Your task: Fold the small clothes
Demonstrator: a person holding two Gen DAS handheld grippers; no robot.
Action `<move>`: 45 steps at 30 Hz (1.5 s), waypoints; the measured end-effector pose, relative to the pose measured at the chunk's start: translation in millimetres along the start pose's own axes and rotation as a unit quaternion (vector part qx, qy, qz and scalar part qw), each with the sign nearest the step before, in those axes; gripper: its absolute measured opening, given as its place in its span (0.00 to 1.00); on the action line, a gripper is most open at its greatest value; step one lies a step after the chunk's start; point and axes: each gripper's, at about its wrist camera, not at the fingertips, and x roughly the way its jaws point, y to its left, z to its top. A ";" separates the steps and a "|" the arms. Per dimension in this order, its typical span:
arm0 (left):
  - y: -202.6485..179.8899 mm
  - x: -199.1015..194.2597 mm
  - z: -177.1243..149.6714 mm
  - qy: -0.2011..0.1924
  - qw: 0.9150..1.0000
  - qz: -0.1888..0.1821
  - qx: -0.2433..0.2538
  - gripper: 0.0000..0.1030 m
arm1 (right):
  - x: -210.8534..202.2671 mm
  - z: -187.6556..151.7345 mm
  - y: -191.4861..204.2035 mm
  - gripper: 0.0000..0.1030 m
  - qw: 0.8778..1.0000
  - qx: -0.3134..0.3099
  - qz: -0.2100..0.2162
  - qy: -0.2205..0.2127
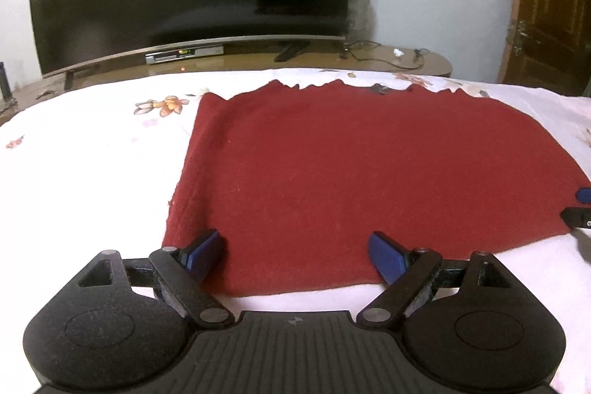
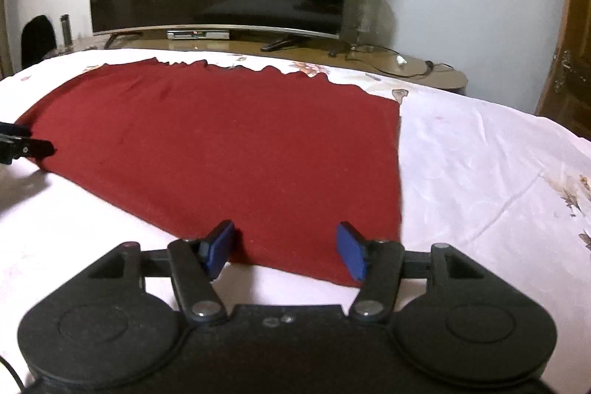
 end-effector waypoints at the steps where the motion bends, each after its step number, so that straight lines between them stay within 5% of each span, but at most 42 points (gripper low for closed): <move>1: -1.1 0.2 -0.5 0.002 1.000 0.003 -0.003 0.84 | -2.7 4.3 2.1 0.51 1.000 0.009 -0.003 0.002; 5: -2.2 -2.2 -7.6 -0.002 1.000 0.007 -0.006 0.84 | -10.8 12.0 5.1 0.52 0.999 0.032 -0.002 -0.027; 8: -4.1 -4.3 -10.1 -0.003 1.000 0.007 -0.007 0.84 | 6.2 4.5 -5.6 0.52 0.998 0.061 0.004 0.009; 18: -6.0 -7.6 -12.1 -0.006 1.000 0.009 -0.008 0.84 | 2.5 -0.7 -15.1 0.53 0.997 0.077 -0.019 0.003; 39: -0.8 -5.1 -15.2 -0.007 1.000 0.001 -0.020 0.87 | -0.4 -12.5 -12.8 0.57 0.997 0.068 -0.019 -0.029; 42: 1.4 -17.7 -13.3 0.000 0.999 -0.002 -0.038 0.87 | -0.2 -12.2 -10.3 0.57 0.997 0.061 -0.024 -0.028; 45: 13.2 -50.2 -25.1 -0.012 0.994 -0.035 -0.107 0.87 | -1.0 -12.4 -10.0 0.58 0.997 0.063 -0.025 -0.030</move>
